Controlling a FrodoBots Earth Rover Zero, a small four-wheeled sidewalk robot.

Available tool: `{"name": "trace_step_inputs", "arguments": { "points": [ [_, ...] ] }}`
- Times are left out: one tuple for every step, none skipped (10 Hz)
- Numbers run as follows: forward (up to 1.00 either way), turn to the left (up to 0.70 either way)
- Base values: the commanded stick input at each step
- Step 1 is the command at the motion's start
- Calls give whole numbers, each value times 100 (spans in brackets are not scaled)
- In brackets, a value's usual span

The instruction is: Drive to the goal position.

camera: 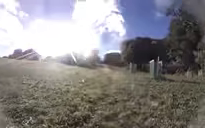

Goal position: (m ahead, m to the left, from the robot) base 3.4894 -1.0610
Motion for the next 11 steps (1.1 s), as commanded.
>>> {"name": "trace_step_inputs", "arguments": {
  "points": [
    [50, 0],
    [50, 0],
    [50, 0],
    [50, 0],
    [50, 0],
    [50, 0],
    [50, 0],
    [50, 0],
    [50, 0],
    [50, 0],
    [50, 0]
  ]
}}
